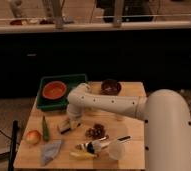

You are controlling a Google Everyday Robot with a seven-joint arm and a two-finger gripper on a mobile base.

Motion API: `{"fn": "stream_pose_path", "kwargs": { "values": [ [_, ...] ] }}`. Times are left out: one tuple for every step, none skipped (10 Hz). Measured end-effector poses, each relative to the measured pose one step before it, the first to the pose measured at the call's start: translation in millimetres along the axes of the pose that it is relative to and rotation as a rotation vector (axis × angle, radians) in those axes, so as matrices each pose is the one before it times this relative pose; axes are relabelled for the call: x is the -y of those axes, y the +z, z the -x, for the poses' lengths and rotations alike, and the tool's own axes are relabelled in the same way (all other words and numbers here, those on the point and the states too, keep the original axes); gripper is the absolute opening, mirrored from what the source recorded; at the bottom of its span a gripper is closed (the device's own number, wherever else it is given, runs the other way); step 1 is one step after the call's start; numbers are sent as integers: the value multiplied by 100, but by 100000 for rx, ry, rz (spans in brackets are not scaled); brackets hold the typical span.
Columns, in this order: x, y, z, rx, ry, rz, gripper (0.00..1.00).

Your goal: Wipe table surface with eraser

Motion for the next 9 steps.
{"fn": "stream_pose_path", "kwargs": {
  "values": [
    [-144, 191, 384, 1987, -1498, 1047, 1],
    [-295, 208, 471, 1733, -1755, 1382, 1],
    [-313, 164, 416, 1210, -1405, 1154, 1],
    [-365, 131, 370, 668, -1130, 1023, 1],
    [-705, 219, 436, 190, -1188, 1883, 1],
    [-504, -38, -69, -435, 70, 776, 1],
    [-541, -204, -335, -758, 664, 470, 1],
    [-982, -476, -988, -1916, 1710, 622, 1],
    [-637, -503, -1061, -1640, 2606, -591, 1]
  ]
}}
